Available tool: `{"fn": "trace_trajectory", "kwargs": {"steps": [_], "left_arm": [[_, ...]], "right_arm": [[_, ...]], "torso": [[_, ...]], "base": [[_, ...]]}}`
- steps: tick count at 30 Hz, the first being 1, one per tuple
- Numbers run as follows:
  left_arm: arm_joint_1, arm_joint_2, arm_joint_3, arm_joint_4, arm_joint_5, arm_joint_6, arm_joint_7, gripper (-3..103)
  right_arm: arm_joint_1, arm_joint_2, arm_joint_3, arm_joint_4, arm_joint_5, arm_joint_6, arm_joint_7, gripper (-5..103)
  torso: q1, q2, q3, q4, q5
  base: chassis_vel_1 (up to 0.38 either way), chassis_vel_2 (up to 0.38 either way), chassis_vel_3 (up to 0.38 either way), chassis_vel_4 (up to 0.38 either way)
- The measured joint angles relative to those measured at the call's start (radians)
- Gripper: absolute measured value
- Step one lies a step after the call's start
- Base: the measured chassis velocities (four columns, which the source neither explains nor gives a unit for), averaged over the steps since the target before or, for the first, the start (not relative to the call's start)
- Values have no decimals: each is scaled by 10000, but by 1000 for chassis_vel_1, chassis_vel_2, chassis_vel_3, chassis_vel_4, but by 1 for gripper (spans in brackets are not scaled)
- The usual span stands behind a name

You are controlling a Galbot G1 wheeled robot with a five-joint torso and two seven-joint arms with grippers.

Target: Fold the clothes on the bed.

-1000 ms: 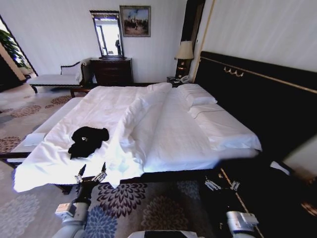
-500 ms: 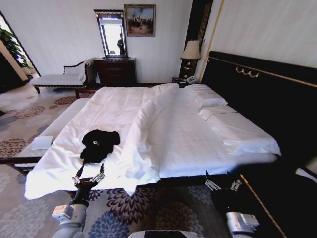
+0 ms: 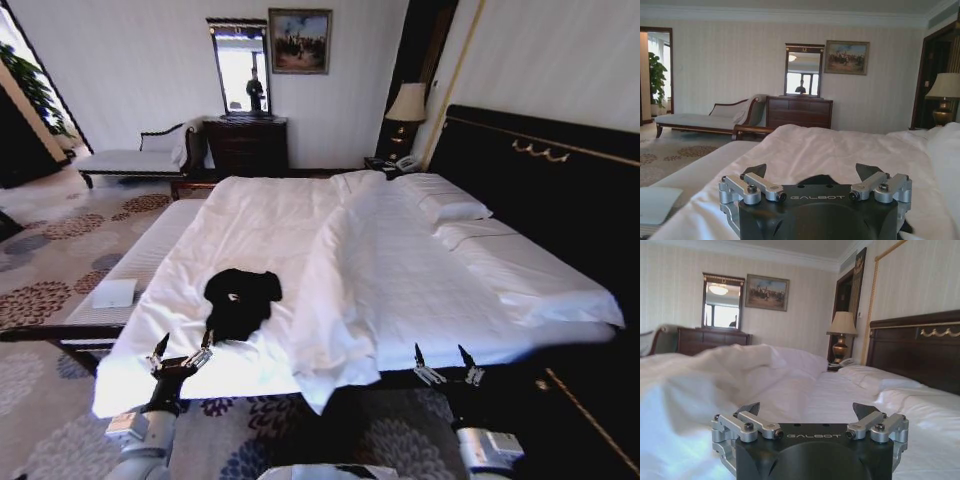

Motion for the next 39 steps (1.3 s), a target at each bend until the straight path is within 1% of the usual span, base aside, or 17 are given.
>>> {"fn": "trace_trajectory", "kwargs": {"steps": [4,5,9,10,12,14,16,19,21,25,29,30,32,33,35,37,39], "left_arm": [[18,-36,-8,3,-2,-14,4,100],[18,-36,-8,3,-2,-14,4,100],[55,-132,-6,6,-2,-62,27,100],[55,-132,-6,6,-2,-62,27,100],[110,-195,-5,30,3,-126,60,100],[108,-179,23,89,8,-137,68,100],[50,-111,72,136,8,-121,68,100],[-250,161,213,311,-38,31,20,100],[-300,178,201,339,-111,80,-6,100],[-336,160,131,373,-253,156,-47,100],[-277,81,164,338,-141,166,-52,100],[-277,81,164,338,-141,166,-52,100],[-268,65,185,317,-68,174,-52,100],[-266,63,189,296,-46,182,-57,100],[-264,63,186,271,-38,188,-65,100],[-258,62,161,238,-38,195,-76,100],[-255,55,143,237,-39,196,-79,100]], "right_arm": [[158,-327,-353,250,1156,-262,14,100],[158,-327,-353,250,1156,-262,14,100],[312,-891,-977,752,2320,-877,-41,100],[312,-891,-977,752,2320,-877,-41,100],[495,-1228,-1447,857,2711,-1380,-101,100],[752,-1551,-1701,727,2872,-1734,-143,100],[813,-1672,-1746,655,2949,-1858,-163,100],[835,-1933,-1807,571,3345,-2215,-287,100],[884,-2022,-1881,546,3406,-2338,-304,100],[1315,-2232,-2172,229,3437,-2647,-260,100],[2175,-2463,-2396,-642,3585,-3010,130,100],[2175,-2463,-2396,-642,3585,-3010,130,100],[2650,-2585,-2408,-1277,3558,-3099,340,100],[2814,-2623,-2408,-1534,3563,-3109,408,103],[2948,-2654,-2403,-1742,3606,-3114,459,103],[3021,-2664,-2385,-1827,3740,-3115,461,96],[2980,-2623,-2384,-1733,3768,-3100,400,86]], "torso": [[1,0,-1,0,-6],[1,0,-1,0,-6],[9,-4,4,1,0],[9,-4,4,1,0],[5,-4,3,1,5],[-2,-1,0,6,6],[-5,-1,0,6,6],[-6,1,-1,-2,-3],[-5,1,-1,-5,-6],[2,-1,2,1,-2],[1,0,1,0,2],[1,0,1,0,2],[0,0,0,1,0],[0,0,1,3,1],[0,-1,1,2,1],[2,-1,2,1,1],[2,-1,2,1,0]], "base": [[22,264,-6,-234],[-24,194,33,-169],[-34,67,40,-88],[-52,28,66,-13],[-64,-30,59,3],[-13,-16,26,24],[0,0,0,0],[0,0,0,0],[0,0,0,0],[0,0,0,0],[0,0,0,0],[0,0,0,0],[0,0,0,0],[0,0,0,0],[0,0,0,0],[0,0,0,0],[0,0,0,0]]}}
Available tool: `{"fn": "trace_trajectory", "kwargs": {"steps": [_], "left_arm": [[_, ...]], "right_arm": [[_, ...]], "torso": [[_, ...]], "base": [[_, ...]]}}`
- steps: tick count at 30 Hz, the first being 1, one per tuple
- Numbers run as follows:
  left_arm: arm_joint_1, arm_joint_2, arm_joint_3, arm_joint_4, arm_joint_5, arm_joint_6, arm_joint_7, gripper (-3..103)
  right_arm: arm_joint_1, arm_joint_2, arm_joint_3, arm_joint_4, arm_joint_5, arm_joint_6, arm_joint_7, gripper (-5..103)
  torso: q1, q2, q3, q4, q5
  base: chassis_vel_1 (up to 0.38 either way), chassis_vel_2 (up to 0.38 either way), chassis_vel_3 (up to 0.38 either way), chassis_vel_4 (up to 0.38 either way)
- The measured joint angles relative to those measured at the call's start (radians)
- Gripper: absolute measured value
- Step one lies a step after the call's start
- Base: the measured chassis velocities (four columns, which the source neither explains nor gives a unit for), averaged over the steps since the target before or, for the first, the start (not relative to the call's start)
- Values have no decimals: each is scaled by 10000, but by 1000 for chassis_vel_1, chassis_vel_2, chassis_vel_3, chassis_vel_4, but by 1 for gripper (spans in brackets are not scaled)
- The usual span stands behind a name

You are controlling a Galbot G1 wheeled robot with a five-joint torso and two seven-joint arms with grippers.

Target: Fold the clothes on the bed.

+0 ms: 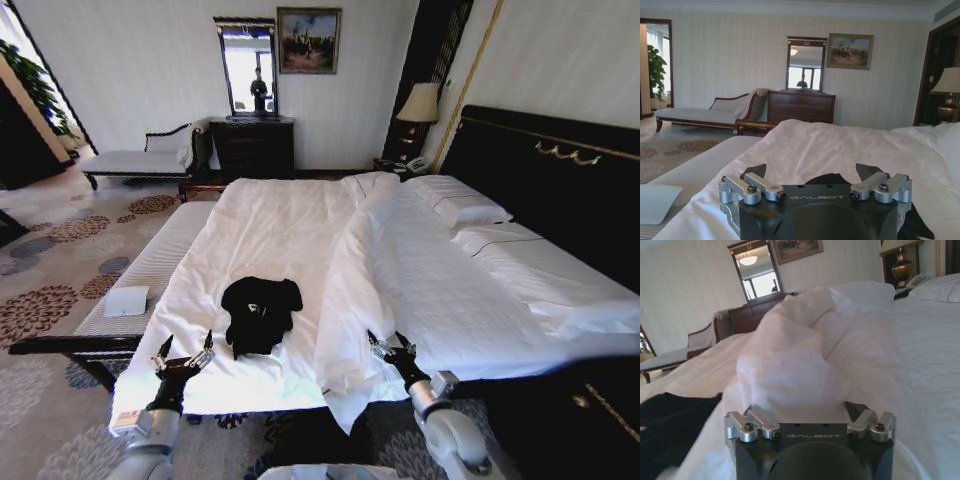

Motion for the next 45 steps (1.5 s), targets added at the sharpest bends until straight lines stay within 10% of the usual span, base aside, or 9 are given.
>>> {"fn": "trace_trajectory", "kwargs": {"steps": [23,36,45], "left_arm": [[98,-12,-50,-35,-192,-159,8,100],[28,-53,0,97,-244,-199,29,100],[-58,-64,21,225,-342,-208,35,100]], "right_arm": [[-575,175,151,476,-471,278,-143,5],[-981,305,861,861,-469,247,34,1],[-1150,551,3237,823,226,116,510,1]], "torso": [[-1,1,-1,0,0],[-2,1,-2,1,0],[-2,0,-1,0,1]], "base": [[0,0,0,0],[0,0,0,0],[0,0,0,0]]}}
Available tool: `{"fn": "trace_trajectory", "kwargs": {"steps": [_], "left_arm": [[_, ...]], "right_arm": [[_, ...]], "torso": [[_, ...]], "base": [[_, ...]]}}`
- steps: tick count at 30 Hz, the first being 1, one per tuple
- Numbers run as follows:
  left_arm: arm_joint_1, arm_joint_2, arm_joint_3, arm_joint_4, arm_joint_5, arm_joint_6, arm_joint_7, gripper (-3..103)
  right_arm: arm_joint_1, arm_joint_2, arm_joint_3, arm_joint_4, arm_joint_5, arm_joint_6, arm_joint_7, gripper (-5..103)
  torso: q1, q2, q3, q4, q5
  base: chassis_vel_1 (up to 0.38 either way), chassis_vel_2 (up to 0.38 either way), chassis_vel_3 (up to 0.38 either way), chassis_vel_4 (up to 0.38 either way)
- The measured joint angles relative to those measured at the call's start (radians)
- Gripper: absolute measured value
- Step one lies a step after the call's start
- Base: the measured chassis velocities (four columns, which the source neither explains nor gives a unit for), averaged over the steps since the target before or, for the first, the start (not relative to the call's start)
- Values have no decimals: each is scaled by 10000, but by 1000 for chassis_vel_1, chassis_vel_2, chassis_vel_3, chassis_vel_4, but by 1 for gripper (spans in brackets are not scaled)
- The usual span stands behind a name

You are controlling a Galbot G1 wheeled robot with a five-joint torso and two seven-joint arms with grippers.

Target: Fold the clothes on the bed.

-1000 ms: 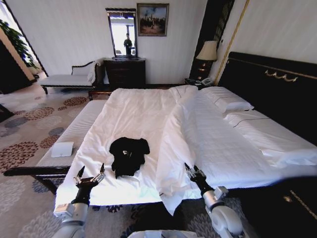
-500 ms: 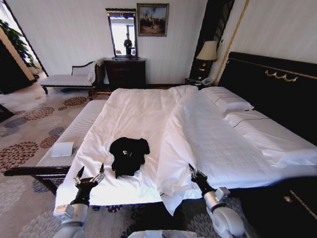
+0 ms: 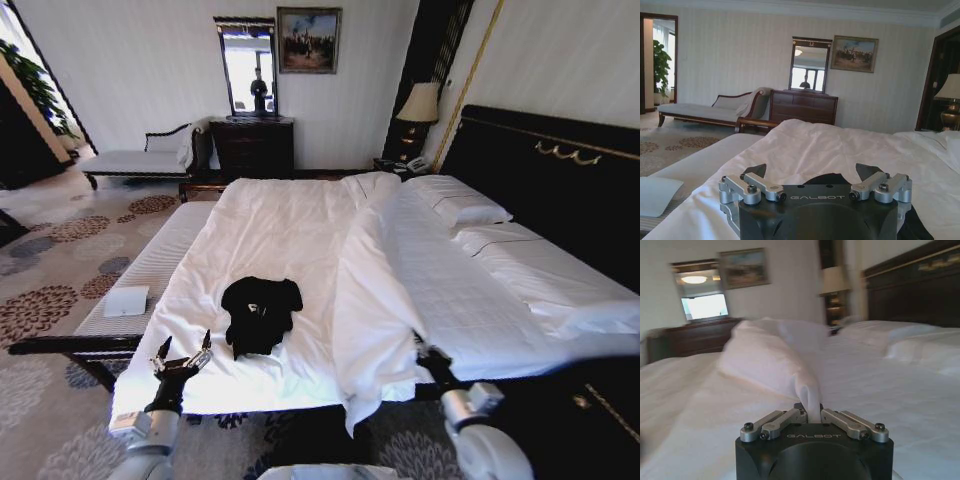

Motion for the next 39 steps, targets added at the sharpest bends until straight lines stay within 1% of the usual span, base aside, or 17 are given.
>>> {"fn": "trace_trajectory", "kwargs": {"steps": [1,3,4,5,6,9,10,12,14,19,23,28,30,39], "left_arm": [[0,0,0,0,0,0,0,100],[3,0,-10,10,-22,-6,1,100],[-2,2,-19,13,-37,-6,1,100],[-2,2,-19,13,-37,-6,1,100],[-12,4,-28,13,-47,-7,1,100],[-55,23,-39,25,-84,-1,-6,100],[-55,23,-39,25,-84,-1,-6,100],[-76,28,-37,35,-86,13,-9,100],[-74,28,-28,23,-86,23,-10,100],[-44,30,-41,-4,-88,27,-11,100],[24,23,-105,-5,-137,23,-14,100],[40,30,-121,-1,-169,20,-15,100],[15,40,-109,-1,-169,26,-33,100],[36,22,-136,-34,-177,53,-52,100]], "right_arm": [[0,0,0,0,0,0,0,1],[126,26,658,-273,280,-85,137,1],[187,20,1184,-533,535,-76,172,1],[187,20,1184,-533,535,-76,172,1],[214,0,1502,-711,710,-40,181,1],[323,-104,2456,-1432,1292,436,110,1],[323,-104,2456,-1432,1292,436,110,1],[457,-180,3030,-2001,1570,863,74,1],[565,-234,3412,-2392,1673,1069,71,1],[874,-302,3955,-3006,1509,1220,130,1],[1324,-288,4543,-3823,1067,1439,298,1],[1375,-327,4880,-4361,1180,1561,354,1],[1399,-475,5041,-4707,1208,1697,356,1],[1792,-926,5397,-5802,1194,1942,449,1]], "torso": [[0,0,0,0,0],[0,0,0,1,0],[0,1,0,1,0],[0,1,0,1,0],[0,0,0,0,0],[0,0,0,-1,0],[0,0,0,-1,0],[0,0,0,-1,0],[0,1,0,-2,0],[0,0,0,-1,0],[0,0,0,3,0],[0,0,0,5,4],[0,0,0,10,2],[1,-1,1,12,2]], "base": [[0,0,0,0],[0,0,0,0],[0,0,0,0],[0,0,0,0],[0,0,0,0],[0,0,0,0],[0,0,0,0],[0,0,0,0],[0,0,0,0],[0,0,0,0],[0,0,0,0],[0,0,0,0],[0,0,0,0],[0,0,0,0]]}}
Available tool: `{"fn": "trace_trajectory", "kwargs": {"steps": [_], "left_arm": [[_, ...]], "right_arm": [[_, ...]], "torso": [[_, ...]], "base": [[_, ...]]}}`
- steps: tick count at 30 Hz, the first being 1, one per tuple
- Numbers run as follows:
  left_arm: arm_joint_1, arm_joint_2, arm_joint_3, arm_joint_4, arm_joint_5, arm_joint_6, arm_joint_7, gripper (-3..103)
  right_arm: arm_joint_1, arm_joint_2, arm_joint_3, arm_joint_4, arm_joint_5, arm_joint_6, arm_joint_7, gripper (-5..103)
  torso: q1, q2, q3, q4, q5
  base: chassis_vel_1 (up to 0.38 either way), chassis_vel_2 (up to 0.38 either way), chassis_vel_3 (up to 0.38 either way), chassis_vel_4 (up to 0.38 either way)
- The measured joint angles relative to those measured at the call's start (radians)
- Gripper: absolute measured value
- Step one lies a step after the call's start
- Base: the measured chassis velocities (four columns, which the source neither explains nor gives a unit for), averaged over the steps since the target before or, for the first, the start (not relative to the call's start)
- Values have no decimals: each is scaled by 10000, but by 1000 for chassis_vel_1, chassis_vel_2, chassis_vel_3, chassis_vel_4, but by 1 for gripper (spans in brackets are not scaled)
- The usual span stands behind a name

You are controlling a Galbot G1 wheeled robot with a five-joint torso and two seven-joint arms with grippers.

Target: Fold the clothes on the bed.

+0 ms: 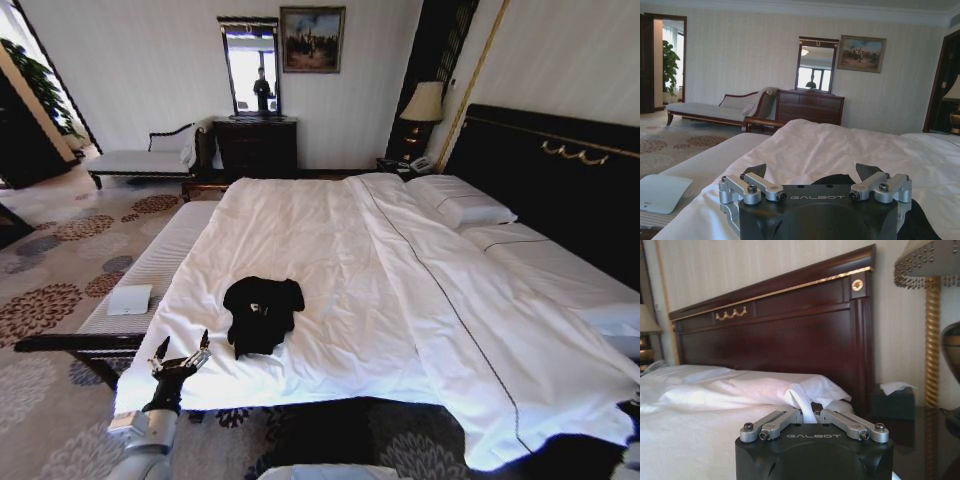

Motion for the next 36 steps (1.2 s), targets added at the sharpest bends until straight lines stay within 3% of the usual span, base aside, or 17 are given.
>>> {"fn": "trace_trajectory", "kwargs": {"steps": [7,19,20,21,25,27,28,33,35,36], "left_arm": [[34,-17,-67,-34,-27,-2,-8,100],[10,-103,52,-13,39,-4,-10,100],[33,-93,19,-16,39,-4,-17,100],[51,-73,-12,-15,30,-5,-22,100],[84,-5,-54,-14,6,-4,-21,100],[62,20,-39,-22,5,4,-22,100],[62,20,-39,-22,5,4,-22,100],[-34,52,61,-55,35,82,-50,100],[-35,56,71,-55,42,85,-51,100],[-36,65,78,-55,45,86,-52,100]], "right_arm": [[250,-556,348,-1034,151,188,190,1],[151,270,-46,-1144,-638,277,181,1],[186,308,-62,-1305,-971,438,183,1],[181,337,-78,-1388,-1168,547,173,5],[125,385,-123,-1397,-1144,616,108,21],[106,399,-128,-1342,-1084,622,77,27],[106,399,-128,-1342,-1084,622,77,27],[-28,478,-134,-1036,-969,621,62,54],[-71,497,-137,-955,-939,619,62,54],[-131,523,-144,-843,-914,617,54,60]], "torso": [[1,0,0,0,0],[-2,3,-2,-19,-9],[-2,3,-2,-30,-10],[-2,3,-2,-52,-12],[-6,4,-3,-38,-9],[-7,5,-3,-16,-9],[-7,5,-3,-16,-9],[-2,3,0,-17,-6],[-2,3,0,-16,-6],[-2,3,-1,-15,-6]], "base": [[0,0,0,0],[0,0,0,0],[0,0,0,0],[0,0,0,0],[-21,-39,-66,-33],[0,0,0,0],[0,0,0,0],[0,0,0,0],[0,0,0,0],[0,0,0,0]]}}
